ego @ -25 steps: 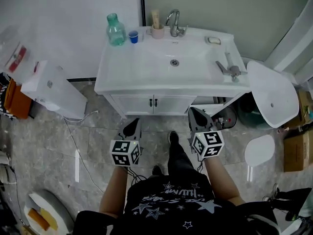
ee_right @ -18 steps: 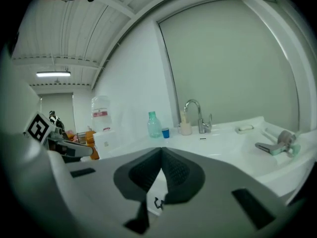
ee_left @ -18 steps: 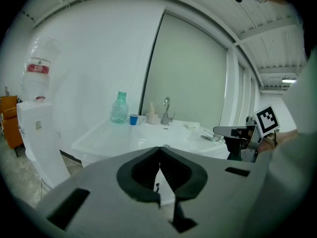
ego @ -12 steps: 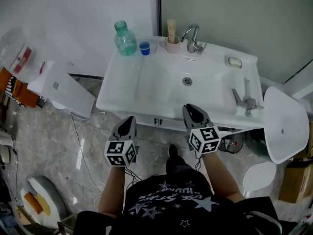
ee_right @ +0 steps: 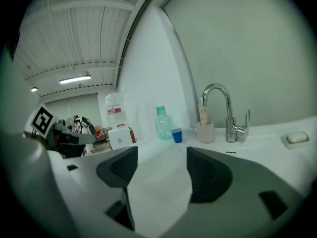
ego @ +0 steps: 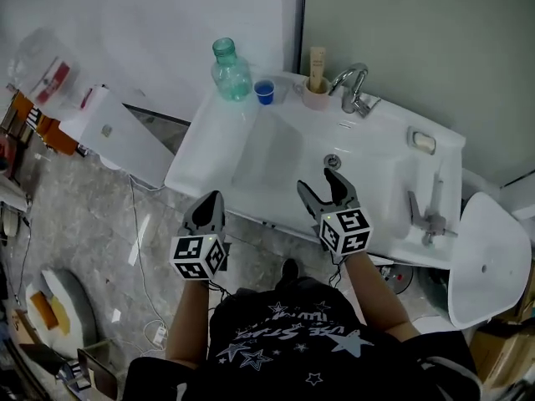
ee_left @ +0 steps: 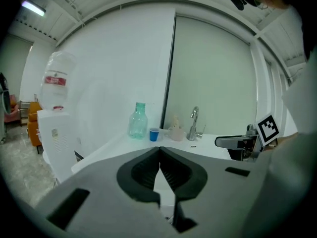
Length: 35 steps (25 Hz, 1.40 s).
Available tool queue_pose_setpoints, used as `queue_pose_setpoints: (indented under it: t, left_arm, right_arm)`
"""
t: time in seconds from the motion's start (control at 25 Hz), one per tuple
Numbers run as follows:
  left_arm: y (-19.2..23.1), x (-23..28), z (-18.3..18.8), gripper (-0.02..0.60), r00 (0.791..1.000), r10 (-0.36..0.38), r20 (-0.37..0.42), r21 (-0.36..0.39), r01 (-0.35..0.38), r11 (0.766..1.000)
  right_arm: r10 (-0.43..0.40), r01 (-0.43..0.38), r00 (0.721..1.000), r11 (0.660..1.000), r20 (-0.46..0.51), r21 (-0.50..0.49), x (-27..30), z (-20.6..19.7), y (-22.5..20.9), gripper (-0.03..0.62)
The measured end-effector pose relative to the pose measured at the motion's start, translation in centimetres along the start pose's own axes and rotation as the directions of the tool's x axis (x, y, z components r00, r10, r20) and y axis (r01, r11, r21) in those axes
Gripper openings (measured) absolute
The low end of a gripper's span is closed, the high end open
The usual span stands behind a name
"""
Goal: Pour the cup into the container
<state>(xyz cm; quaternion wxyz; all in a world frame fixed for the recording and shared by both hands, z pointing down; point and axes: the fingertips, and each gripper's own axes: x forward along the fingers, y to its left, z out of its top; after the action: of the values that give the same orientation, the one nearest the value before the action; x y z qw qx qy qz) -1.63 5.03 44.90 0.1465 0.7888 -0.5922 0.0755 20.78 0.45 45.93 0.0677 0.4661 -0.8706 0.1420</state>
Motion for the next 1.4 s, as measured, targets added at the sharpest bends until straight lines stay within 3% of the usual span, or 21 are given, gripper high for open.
queue_pose_setpoints:
  t: [0.32, 0.48, 0.76, 0.92, 1.4]
  left_arm:
    - [1.3, -0.1, -0.3, 0.011, 0.995, 0.094, -0.013, 0.001, -0.094, 0.996]
    - [2.7, -0.2, 0.0, 0.011, 0.992, 0.121, -0.017, -0.006, -0.121, 0.993]
    - [6.1, 2.2, 1.0, 0.011, 0.993, 0.12, -0.02, -0.006, -0.121, 0.993]
    - [8.3, 5.1, 2.1, 0.011, 0.996, 0.092, -0.018, 0.008, -0.092, 0.996]
    - [16.7, 14.9, 5.3, 0.011, 0.999, 0.008, -0.041, 0.004, -0.008, 1.0]
  right_arm:
    - [0.059, -0.059, 0.998, 0.998, -0.018, -0.012, 3.3, 0.0, -0.5, 0.423]
    - [0.082, -0.083, 0.996, 0.996, -0.035, -0.012, 5.2, -0.1, 0.4, 0.453]
    - [0.053, -0.054, 0.998, 0.998, -0.04, -0.042, 8.6, 0.4, 0.5, 0.434]
    - [0.006, -0.009, 0.999, 0.998, -0.037, -0.067, 11.3, 0.8, -0.4, 0.405]
    - [-0.082, 0.077, 0.995, 0.994, -0.064, -0.072, 22.4, 2.3, -2.4, 0.414]
